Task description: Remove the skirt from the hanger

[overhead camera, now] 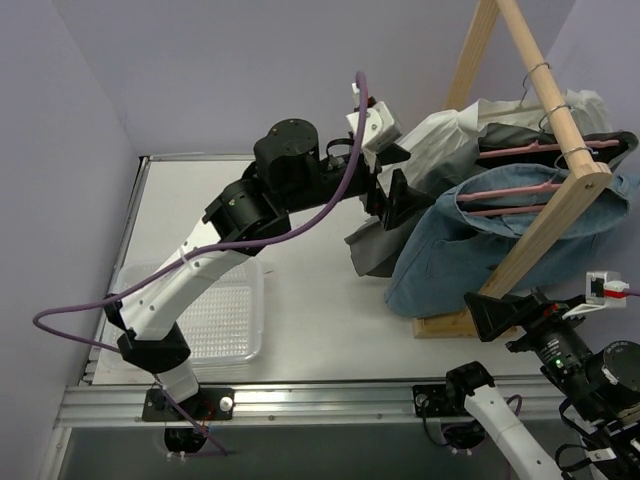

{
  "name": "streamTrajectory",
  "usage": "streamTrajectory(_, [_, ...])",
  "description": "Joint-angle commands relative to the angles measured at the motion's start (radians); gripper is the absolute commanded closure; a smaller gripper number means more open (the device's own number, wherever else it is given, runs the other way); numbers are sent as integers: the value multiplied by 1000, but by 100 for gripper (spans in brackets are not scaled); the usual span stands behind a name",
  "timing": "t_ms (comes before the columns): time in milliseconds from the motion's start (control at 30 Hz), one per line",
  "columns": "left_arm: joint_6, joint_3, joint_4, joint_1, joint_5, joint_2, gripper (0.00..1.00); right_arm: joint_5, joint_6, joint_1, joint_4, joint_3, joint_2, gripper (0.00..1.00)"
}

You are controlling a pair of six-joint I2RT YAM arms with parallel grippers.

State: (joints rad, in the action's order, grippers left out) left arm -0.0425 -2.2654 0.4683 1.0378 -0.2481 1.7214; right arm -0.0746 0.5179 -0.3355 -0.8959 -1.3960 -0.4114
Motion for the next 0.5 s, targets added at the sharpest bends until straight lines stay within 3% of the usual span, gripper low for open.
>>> streamTrajectory(0, [27, -106, 105, -8, -86, 70, 0, 22, -1, -8, 11, -26, -23, 0])
streamTrajectory(33, [30, -118, 108, -9, -108, 82, 7, 24, 1, -8, 9, -29, -23, 0])
streamTrajectory(300, [16, -174, 119, -10, -194, 156, 16, 45, -12, -10, -11, -64, -35, 0])
streamTrajectory(467, [-5, -175, 92, -9, -221, 171, 29, 49, -15, -13, -11, -64, -37, 0])
